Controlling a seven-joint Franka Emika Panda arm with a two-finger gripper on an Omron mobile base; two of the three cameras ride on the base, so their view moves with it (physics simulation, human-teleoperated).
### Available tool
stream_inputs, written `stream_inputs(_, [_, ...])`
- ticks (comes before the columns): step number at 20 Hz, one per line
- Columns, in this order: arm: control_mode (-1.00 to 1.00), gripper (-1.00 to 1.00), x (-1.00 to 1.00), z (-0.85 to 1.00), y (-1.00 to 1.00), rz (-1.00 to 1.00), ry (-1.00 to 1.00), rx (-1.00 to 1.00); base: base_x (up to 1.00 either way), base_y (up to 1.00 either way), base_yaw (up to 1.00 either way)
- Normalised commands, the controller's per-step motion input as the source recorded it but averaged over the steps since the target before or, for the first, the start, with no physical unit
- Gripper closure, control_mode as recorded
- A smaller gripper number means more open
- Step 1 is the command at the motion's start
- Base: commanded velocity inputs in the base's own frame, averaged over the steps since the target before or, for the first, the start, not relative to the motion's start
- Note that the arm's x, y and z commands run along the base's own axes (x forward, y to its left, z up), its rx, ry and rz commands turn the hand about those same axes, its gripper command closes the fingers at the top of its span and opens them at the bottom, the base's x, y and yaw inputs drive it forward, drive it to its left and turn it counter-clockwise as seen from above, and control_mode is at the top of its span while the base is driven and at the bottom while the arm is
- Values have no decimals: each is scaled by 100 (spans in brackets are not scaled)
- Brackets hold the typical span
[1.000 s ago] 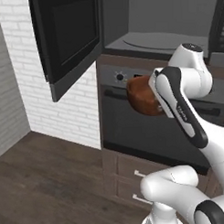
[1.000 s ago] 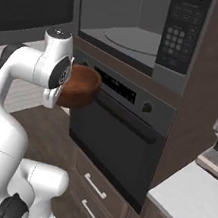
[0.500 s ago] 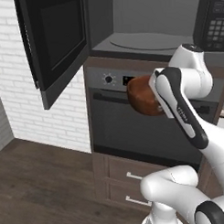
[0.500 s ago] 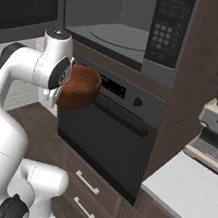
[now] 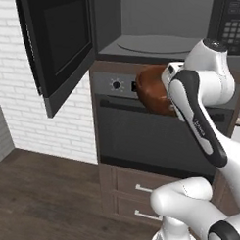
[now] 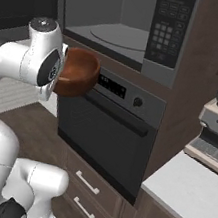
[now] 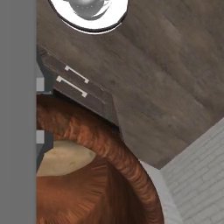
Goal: Pick the sweet potato from the sink and place it in the bowl. Then pick the bowl and place it in the microwave. Then close the microwave door and press the start button.
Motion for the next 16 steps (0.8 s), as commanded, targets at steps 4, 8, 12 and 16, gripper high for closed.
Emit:
stream_inputs(4, [-100,100,-2,57,18,-17,-28,-5,0,0,0])
stream_inputs(8, [-100,100,8,57,0,-22,-27,-2,0,0,0])
stream_inputs(12, [-100,100,15,64,-4,-16,-21,0,0,0,0])
stream_inputs(16, [-100,100,29,56,-17,-13,-3,0,0,0,0])
